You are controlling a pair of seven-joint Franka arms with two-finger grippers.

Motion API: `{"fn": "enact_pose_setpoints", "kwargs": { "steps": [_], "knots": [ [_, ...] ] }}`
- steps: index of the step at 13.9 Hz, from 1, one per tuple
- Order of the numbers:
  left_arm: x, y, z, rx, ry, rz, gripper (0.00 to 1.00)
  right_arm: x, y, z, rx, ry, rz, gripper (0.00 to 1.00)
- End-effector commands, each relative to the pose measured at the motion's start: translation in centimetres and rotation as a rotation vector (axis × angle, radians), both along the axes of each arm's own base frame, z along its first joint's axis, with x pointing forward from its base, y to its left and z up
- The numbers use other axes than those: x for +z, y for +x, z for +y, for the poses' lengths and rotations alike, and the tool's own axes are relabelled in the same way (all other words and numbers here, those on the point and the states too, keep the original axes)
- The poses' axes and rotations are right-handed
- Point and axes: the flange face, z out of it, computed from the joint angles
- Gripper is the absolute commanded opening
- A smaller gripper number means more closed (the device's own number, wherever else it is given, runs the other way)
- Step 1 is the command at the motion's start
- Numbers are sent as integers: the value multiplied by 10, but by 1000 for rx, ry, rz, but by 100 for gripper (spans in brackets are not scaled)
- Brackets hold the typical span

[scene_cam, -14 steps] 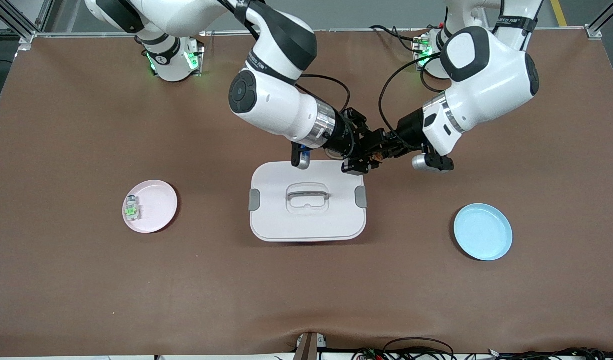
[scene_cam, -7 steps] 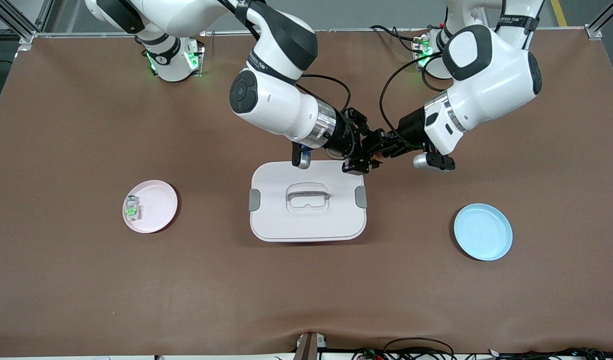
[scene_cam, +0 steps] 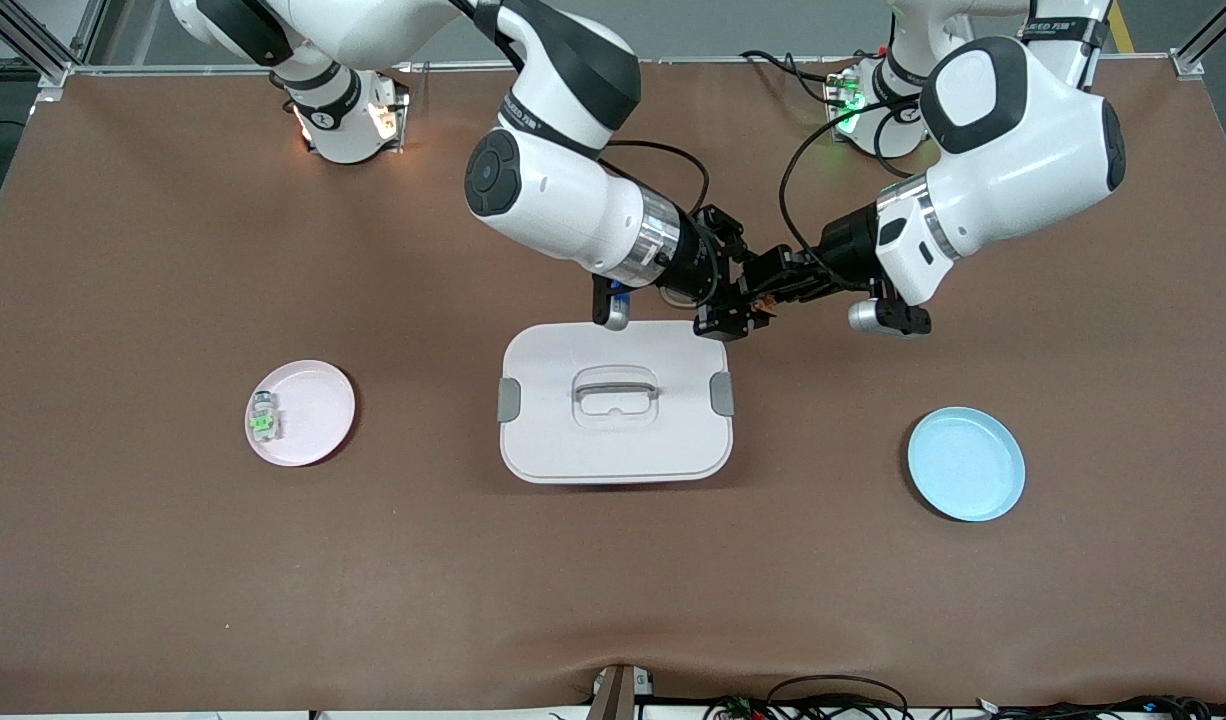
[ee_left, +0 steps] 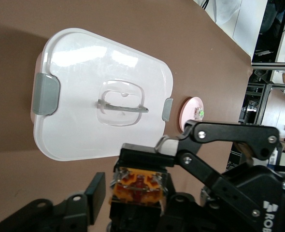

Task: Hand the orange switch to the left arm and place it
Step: 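Grasp the orange switch with the left gripper from the right gripper, then open the right gripper and withdraw while the left gripper carries the switch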

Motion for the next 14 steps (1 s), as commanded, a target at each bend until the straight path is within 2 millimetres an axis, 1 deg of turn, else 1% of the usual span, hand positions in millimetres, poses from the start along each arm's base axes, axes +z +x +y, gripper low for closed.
{"fn": "enact_pose_setpoints", "kwargs": {
  "steps": [1, 3, 4, 6, 7, 8, 9, 10, 14],
  "knots": [
    [8, -1, 13, -1, -6, -11, 37, 2, 7, -4, -22, 9, 12, 0],
    [11, 2, 20, 11, -6, -18, 35, 2, 8, -4, -23, 9, 9, 0],
    [12, 3, 21, 12, -6, -22, 30, 2, 8, -4, -23, 9, 9, 0],
    [14, 7, 33, -2, -2, -60, 9, 2, 8, -5, -23, 8, 7, 0],
    [12, 10, 40, -15, 1, -83, 2, 2, 8, -5, -24, 9, 6, 0],
    [11, 12, 44, -23, 2, -97, 0, 2, 9, -5, -25, 10, 5, 12],
    [11, 14, 47, -23, 2, -103, 0, 2, 8, -4, -24, 8, 4, 96],
    [10, 16, 49, -21, 3, -101, 0, 2, 7, -3, -21, 8, 0, 100],
    [1, 23, 60, -44, 9, -128, 0, 3, 8, -3, -26, 13, -6, 100]
  ]
}}
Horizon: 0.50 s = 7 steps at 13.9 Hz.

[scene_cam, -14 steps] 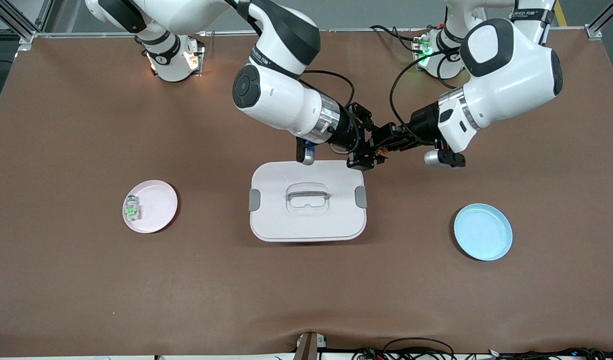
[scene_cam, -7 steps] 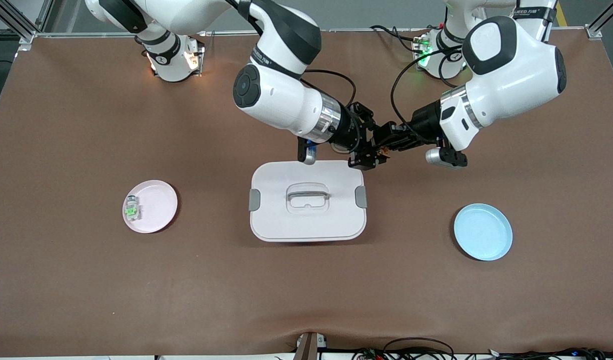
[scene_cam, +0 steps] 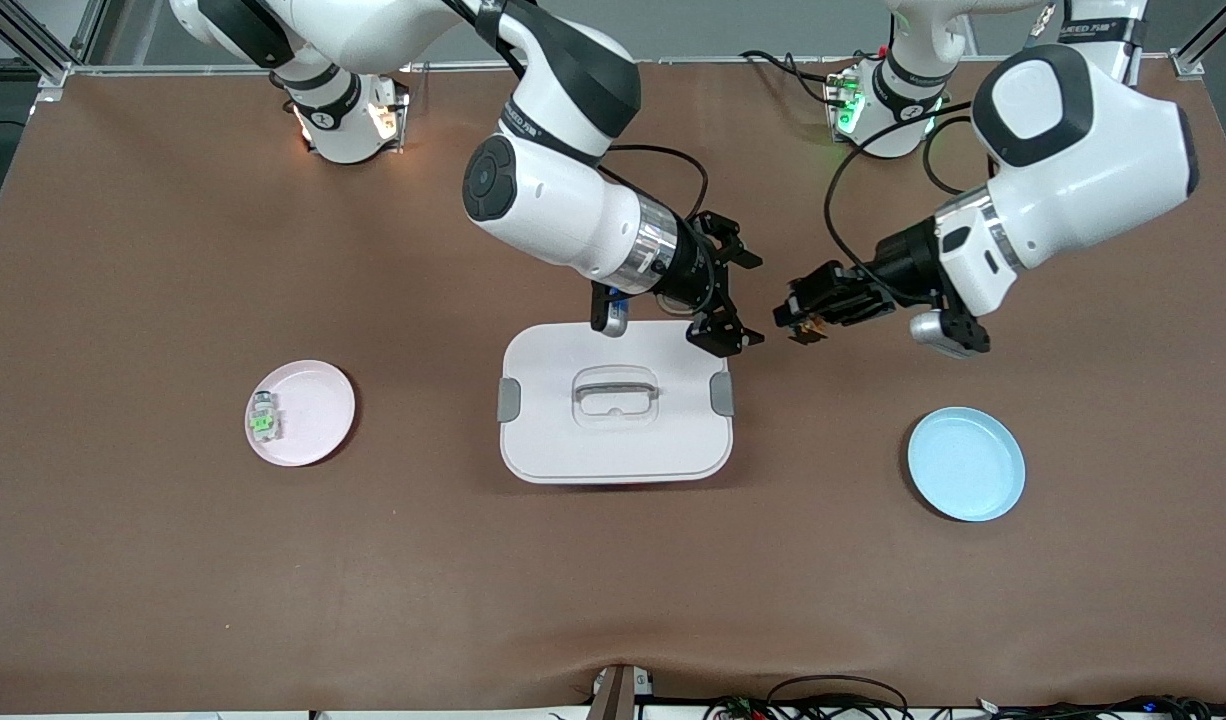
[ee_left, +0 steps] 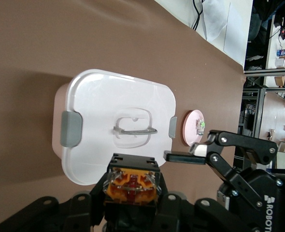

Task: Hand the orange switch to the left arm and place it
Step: 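Open the right gripper and withdraw while the left gripper carries the switch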

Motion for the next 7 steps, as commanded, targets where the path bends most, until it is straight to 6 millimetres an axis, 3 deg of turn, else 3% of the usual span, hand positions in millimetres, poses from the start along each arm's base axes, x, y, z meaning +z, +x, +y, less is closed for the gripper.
{"fn": "enact_pose_setpoints", "kwargs": {
  "steps": [1, 7],
  "knots": [
    [-2, 2, 10, -15, 11, -20, 0, 5, 1, 0, 0, 5, 5, 100],
    [-59, 40, 87, -112, 260, -62, 0, 5, 6, -6, 13, 0, -23, 100]
  ]
}}
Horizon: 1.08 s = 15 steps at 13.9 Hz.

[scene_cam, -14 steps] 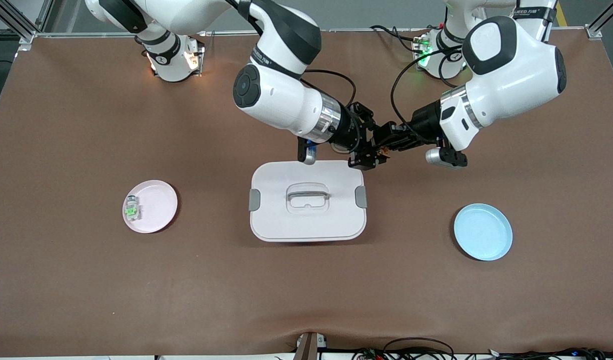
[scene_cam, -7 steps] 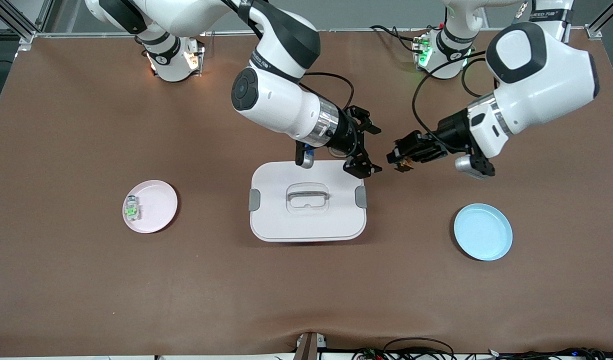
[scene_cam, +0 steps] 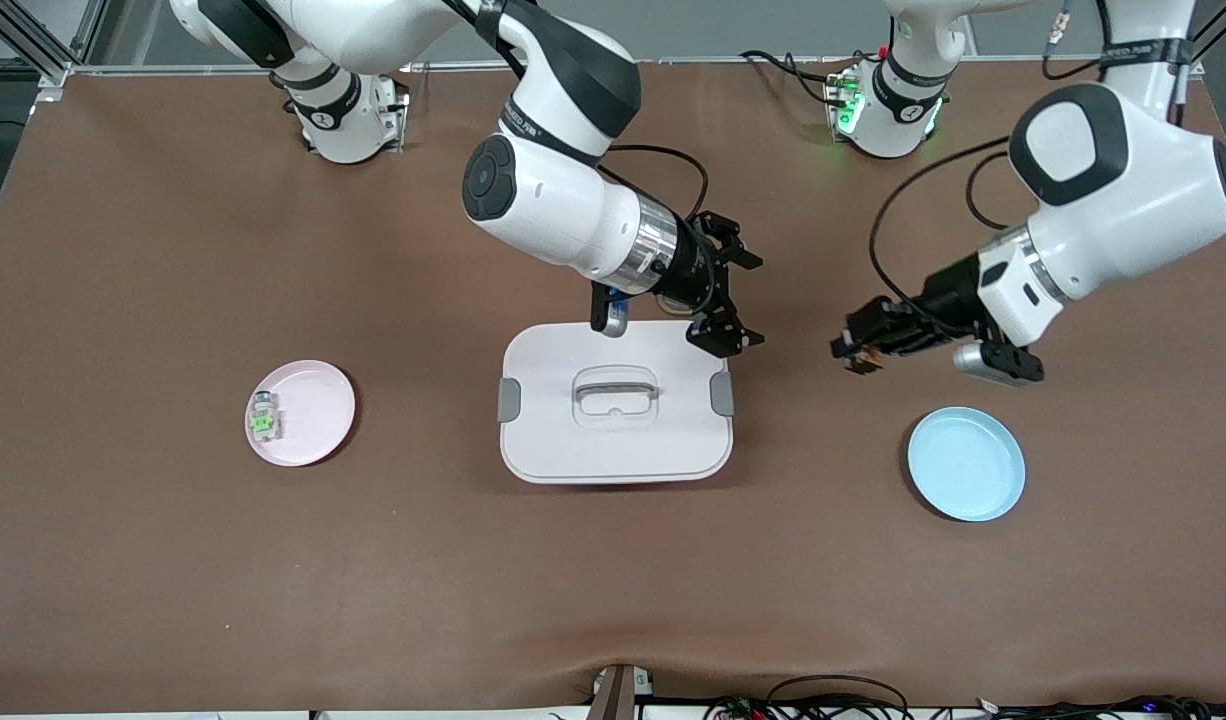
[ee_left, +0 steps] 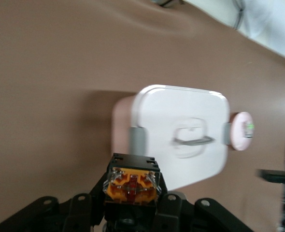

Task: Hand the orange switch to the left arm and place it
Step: 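Open the right gripper and withdraw while the left gripper carries the switch, then lower the switch onto the blue plate and open the left gripper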

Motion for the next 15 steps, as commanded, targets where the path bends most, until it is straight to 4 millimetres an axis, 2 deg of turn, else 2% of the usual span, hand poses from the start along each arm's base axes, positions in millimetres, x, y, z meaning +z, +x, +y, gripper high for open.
{"fn": "enact_pose_setpoints", "kwargs": {
  "steps": [1, 3, 5, 7, 9, 11, 13, 15],
  "knots": [
    [-23, 22, 27, -86, 81, -29, 0, 5, 7, -9, 49, -11, -44, 100],
    [-51, 36, 54, -173, 175, -42, 0, 2, 13, -18, 128, -29, -85, 100],
    [-76, 49, 70, -297, 280, -59, 0, 2, 19, -30, 257, -40, -186, 100],
    [-95, 61, 79, -412, 358, -78, 0, -2, 20, -34, 401, -49, -300, 100],
    [-114, 73, 87, -549, 442, -102, 0, -3, 31, -47, 442, -55, -349, 100],
    [-135, 84, 101, -701, 520, -146, 0, -6, 36, -60, 591, -81, -444, 100],
    [-156, 93, 103, -853, 529, -208, 0, -10, 38, -77, 837, -119, -571, 100],
    [-184, 102, 112, -1007, 524, -324, 0, -15, 50, -100, 944, -141, -615, 100]
  ]
}}
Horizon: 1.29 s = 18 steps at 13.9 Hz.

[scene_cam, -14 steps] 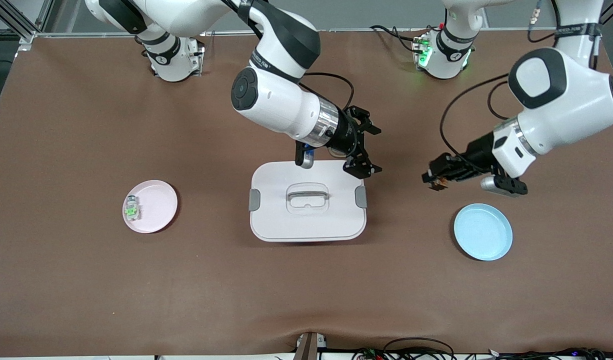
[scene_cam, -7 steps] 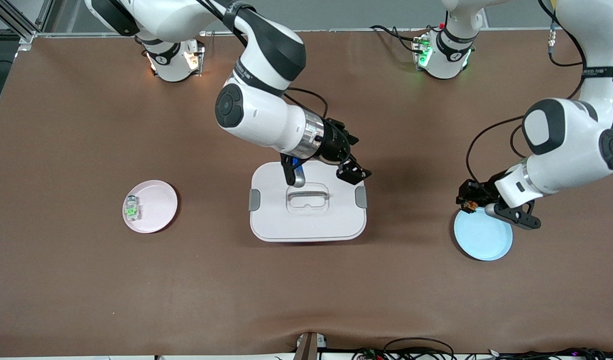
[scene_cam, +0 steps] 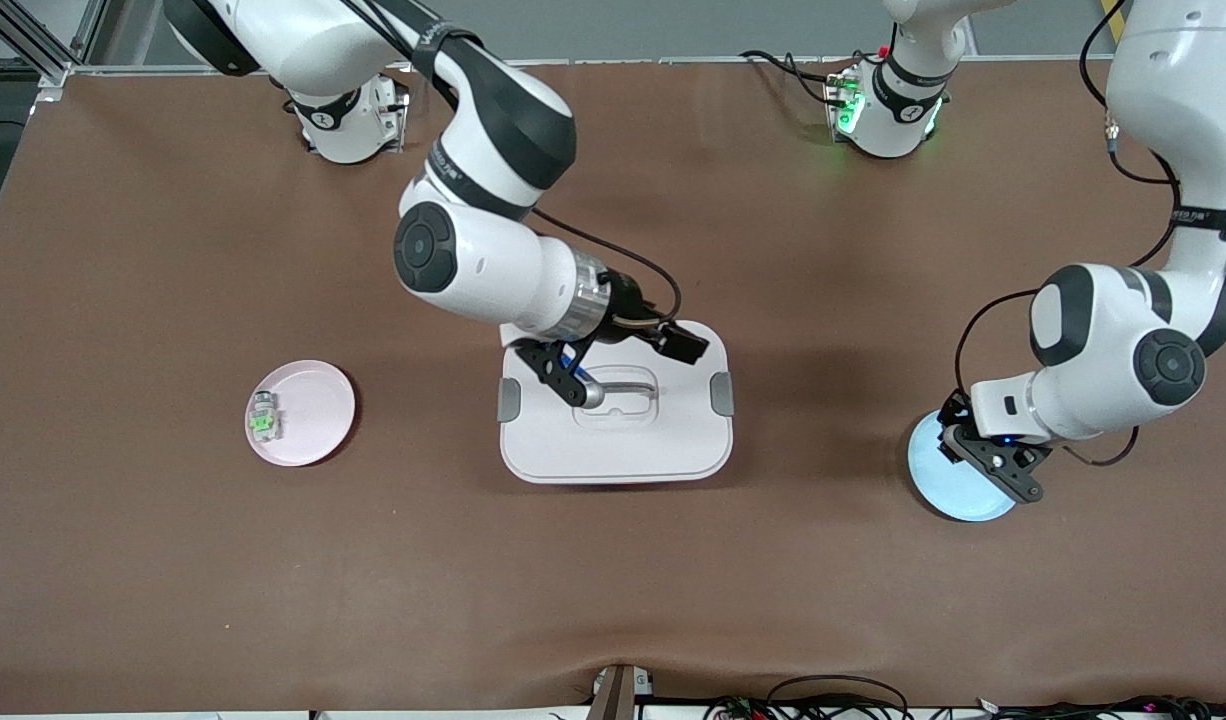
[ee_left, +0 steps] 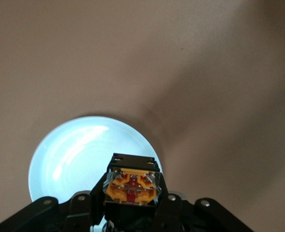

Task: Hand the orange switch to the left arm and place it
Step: 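Lower the switch onto the blue plate and open the left gripper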

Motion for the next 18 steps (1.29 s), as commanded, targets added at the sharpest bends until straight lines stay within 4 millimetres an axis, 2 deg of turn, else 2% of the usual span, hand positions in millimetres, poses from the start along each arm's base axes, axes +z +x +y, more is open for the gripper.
{"fn": "enact_pose_setpoints", "kwargs": {
  "steps": [1, 2, 4, 6, 9, 12, 14, 15, 16, 17, 18],
  "knots": [
    [-36, 16, 18, -220, -11, -65, 0, 3, 11, -27, 165, -54, -114, 100],
    [-48, 16, 26, -269, -16, -69, 0, 1, 15, -37, 208, -94, -148, 100],
    [-59, 18, 28, -389, -18, -79, 0, 5, 19, -55, 295, -200, -221, 100],
    [-66, 14, 43, -476, -13, -75, 2, 16, 28, -84, 405, -250, -279, 100],
    [-77, 9, 55, -585, -18, -68, 18, 19, 44, -132, 551, -266, -305, 100],
    [-81, 6, 56, -647, -19, -64, 22, 34, 54, -170, 669, -361, -370, 100],
    [-89, -2, 63, -655, -25, -45, 22, 30, 63, -203, 736, -383, -351, 100],
    [-93, -5, 65, -640, -29, -33, 29, 29, 68, -223, 767, -391, -346, 100],
    [-92, -5, 69, -633, -26, -33, 57, 35, 71, -240, 798, -399, -356, 100],
    [-91, -5, 78, -623, -25, -35, 90, 43, 74, -256, 810, -410, -369, 100],
    [-91, -6, 85, -599, -27, -33, 100, 46, 76, -274, 803, -416, -357, 100]
  ]
}}
